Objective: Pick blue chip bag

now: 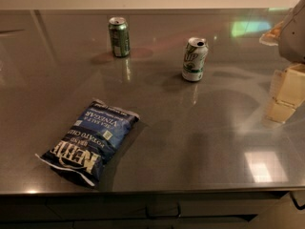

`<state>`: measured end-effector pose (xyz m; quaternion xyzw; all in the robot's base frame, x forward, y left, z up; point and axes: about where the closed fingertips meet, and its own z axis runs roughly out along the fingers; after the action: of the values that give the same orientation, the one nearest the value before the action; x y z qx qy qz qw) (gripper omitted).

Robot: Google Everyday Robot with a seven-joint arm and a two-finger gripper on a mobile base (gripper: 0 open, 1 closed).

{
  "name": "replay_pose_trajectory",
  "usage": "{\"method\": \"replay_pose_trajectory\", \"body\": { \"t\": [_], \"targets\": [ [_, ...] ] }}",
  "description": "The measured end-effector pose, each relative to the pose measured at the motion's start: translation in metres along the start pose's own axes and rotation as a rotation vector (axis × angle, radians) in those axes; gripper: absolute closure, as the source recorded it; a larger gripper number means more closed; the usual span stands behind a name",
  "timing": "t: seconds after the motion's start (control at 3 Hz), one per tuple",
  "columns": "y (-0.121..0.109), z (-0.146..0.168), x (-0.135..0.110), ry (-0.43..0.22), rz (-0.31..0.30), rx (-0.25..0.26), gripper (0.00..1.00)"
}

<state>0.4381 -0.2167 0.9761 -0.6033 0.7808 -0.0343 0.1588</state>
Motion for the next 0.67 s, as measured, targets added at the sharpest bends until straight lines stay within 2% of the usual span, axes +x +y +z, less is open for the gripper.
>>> {"method": "replay_pose_trajectory", "body": {
  "t": [0.33, 0.67],
  "targets": [
    [0.0, 0.0, 0.0, 0.0, 0.0, 0.0, 0.0],
    [0.0006, 0.0009, -0.0065, -0.007, -0.032, -0.01, 0.0]
  ]
}}
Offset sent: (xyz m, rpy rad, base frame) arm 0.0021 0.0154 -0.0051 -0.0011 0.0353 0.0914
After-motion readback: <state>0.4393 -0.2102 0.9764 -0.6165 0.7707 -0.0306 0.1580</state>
